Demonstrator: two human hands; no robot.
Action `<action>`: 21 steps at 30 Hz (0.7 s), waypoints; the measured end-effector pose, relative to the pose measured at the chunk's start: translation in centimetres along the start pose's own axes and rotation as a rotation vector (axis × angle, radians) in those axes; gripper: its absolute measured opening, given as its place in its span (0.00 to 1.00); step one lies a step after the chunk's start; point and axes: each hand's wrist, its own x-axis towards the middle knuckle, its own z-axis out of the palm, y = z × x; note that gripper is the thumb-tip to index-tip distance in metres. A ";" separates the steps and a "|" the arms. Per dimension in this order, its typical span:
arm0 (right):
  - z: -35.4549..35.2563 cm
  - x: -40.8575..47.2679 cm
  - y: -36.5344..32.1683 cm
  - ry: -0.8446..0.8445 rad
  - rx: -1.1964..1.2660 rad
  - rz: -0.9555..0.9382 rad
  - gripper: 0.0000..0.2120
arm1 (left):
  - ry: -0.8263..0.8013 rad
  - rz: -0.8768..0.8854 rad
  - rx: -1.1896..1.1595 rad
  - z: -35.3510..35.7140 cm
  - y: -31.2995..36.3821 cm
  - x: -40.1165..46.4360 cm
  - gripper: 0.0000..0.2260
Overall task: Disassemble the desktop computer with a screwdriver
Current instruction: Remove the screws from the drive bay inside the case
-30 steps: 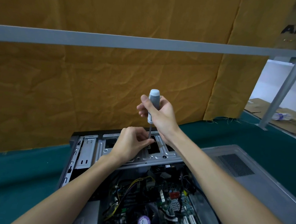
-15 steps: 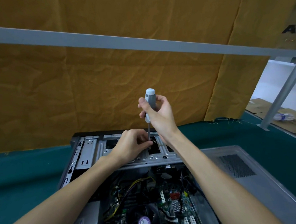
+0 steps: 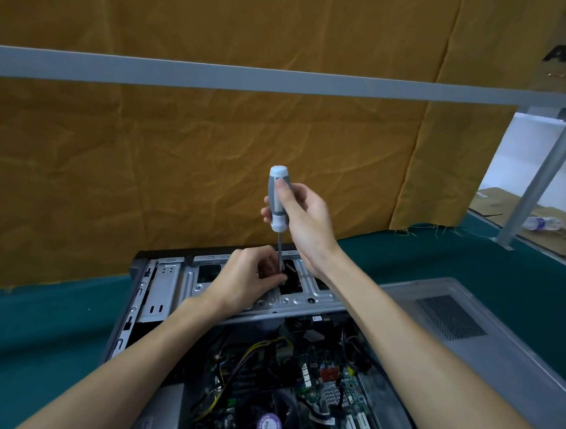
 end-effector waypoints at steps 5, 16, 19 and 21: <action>0.2 -0.1 -0.1 -0.011 0.022 0.041 0.18 | -0.015 -0.002 -0.050 -0.3 -0.1 -0.1 0.06; 0.8 -0.3 0.1 -0.022 0.000 0.032 0.17 | -0.021 -0.013 -0.056 -0.5 0.0 -0.5 0.04; 1.0 -0.2 0.2 0.026 -0.047 0.010 0.19 | 0.004 -0.015 -0.026 -0.4 0.3 -0.3 0.06; 0.9 -0.2 0.3 0.015 -0.030 0.012 0.18 | 0.024 -0.024 -0.013 -0.3 0.3 -0.2 0.07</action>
